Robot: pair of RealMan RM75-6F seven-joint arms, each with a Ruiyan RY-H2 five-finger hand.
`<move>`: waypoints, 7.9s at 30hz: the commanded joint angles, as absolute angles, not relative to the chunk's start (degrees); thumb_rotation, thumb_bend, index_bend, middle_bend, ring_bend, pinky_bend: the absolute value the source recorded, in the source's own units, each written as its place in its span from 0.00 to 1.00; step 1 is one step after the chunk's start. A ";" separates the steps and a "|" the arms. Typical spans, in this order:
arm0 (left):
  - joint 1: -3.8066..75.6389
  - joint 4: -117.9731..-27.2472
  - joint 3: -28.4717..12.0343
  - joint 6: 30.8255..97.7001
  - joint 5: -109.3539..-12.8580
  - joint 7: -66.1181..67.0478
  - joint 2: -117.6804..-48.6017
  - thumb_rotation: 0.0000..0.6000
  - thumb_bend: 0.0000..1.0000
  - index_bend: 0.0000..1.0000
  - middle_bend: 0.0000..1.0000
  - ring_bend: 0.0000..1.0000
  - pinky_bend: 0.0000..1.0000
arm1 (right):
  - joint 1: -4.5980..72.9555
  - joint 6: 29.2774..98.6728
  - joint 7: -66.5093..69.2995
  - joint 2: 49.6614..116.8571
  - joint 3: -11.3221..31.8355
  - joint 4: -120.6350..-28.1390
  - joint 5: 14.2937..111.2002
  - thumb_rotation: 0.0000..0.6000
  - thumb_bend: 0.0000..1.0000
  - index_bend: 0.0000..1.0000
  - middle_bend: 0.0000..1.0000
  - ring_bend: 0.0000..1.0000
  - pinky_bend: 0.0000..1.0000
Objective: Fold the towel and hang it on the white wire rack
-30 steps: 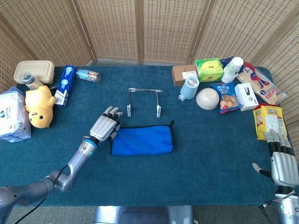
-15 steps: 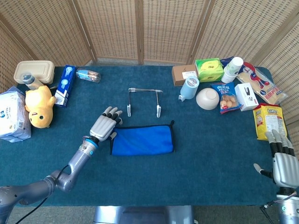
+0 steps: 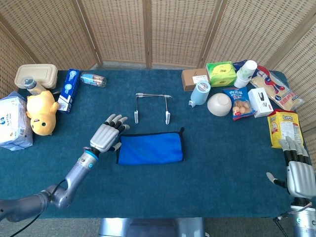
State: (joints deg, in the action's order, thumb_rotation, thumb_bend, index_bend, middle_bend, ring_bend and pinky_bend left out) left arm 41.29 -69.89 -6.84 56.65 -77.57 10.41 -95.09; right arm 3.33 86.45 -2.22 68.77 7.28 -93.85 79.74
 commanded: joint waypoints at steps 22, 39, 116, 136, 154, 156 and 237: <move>37.85 -69.31 -2.86 63.41 -84.99 7.84 -96.76 1.00 0.38 0.25 0.09 0.00 0.00 | 2.85 86.78 -1.99 68.78 7.10 -94.12 79.96 1.00 0.11 0.00 0.02 0.00 0.00; 37.96 -74.79 -2.15 57.87 -81.50 15.03 -92.58 1.00 0.34 0.24 0.04 0.00 0.00 | 2.39 87.11 -1.19 68.69 7.11 -94.03 80.02 1.00 0.11 0.00 0.02 0.00 0.00; 43.55 -58.99 -3.39 58.25 -87.81 7.18 -101.89 1.00 0.39 0.38 0.13 0.00 0.00 | 0.60 88.96 -3.04 67.05 7.33 -97.09 79.48 1.00 0.10 0.00 0.02 0.00 0.00; 44.88 -58.21 -4.09 57.86 -87.58 6.95 -101.65 1.00 0.46 0.65 0.25 0.02 0.00 | 0.28 89.77 -2.61 67.14 7.92 -96.93 79.29 1.00 0.10 0.00 0.03 0.00 0.00; 45.32 -60.18 -3.25 55.77 -86.84 7.06 -99.77 1.00 0.42 0.47 0.17 0.00 0.00 | -0.35 90.40 -1.75 67.01 8.12 -96.75 79.08 1.00 0.10 0.00 0.03 0.00 0.00; 45.20 -60.41 -2.98 55.30 -86.62 7.23 -99.27 1.00 0.41 0.42 0.14 0.00 0.00 | -0.30 90.31 -1.75 67.08 8.14 -96.75 79.07 1.00 0.10 0.00 0.03 0.00 0.00; 57.75 -103.00 -30.96 63.83 -43.68 31.66 -79.11 1.00 0.52 0.74 0.35 0.16 0.03 | -1.61 89.61 10.88 69.45 8.69 -86.80 78.90 1.00 0.09 0.00 0.03 0.00 0.00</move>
State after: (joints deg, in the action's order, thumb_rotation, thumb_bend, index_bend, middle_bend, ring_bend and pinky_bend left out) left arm 56.53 -103.36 -30.55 63.53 -45.19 30.67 -78.58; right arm -1.59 89.65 10.80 69.40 8.65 -86.86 78.96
